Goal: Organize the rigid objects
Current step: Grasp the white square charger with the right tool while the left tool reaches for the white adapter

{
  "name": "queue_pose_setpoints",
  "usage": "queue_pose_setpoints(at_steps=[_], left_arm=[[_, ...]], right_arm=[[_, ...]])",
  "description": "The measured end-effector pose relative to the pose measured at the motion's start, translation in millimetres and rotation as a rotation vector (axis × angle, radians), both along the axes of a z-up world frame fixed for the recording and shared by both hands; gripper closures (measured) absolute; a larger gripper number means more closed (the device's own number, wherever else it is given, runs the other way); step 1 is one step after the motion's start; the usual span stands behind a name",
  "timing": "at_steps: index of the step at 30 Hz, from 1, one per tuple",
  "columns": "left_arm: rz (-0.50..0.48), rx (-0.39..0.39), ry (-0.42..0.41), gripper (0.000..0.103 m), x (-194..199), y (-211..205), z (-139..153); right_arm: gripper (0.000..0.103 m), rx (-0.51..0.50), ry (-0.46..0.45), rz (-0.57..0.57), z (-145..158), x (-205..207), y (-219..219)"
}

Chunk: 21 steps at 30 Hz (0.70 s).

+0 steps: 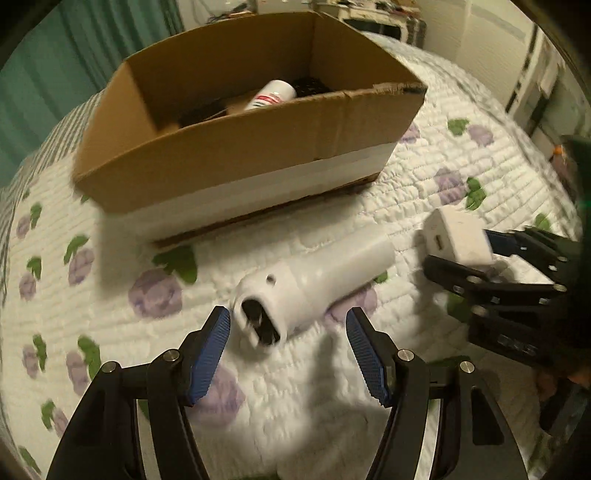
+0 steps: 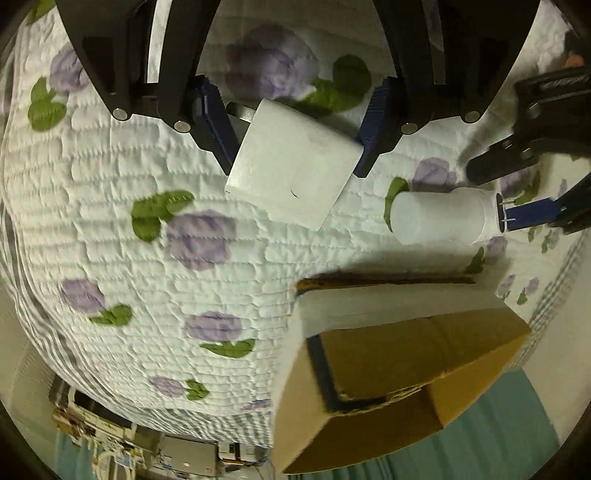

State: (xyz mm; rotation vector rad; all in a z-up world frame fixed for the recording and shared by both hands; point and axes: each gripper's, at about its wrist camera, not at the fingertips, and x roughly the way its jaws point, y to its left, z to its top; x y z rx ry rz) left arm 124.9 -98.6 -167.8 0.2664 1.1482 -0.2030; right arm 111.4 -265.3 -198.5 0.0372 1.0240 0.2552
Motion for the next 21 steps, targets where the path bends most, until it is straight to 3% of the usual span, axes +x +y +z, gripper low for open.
queue_pose_setpoints(at_steps=[4,17,21], left_arm=[[-0.030,0.057,0.001,0.035,15,-9,-11],[-0.129,0.071,-0.007,0.035,45,-19,-23],[-0.157,0.062,-0.011,0.046,44,-26,-20]], right_arm=[[0.041,0.033,0.010,-0.019,-2,0,-2],[0.040,0.021,0.019,-0.023,-7,8,3],[0.040,0.019,0.020,-0.023,-8,9,5]])
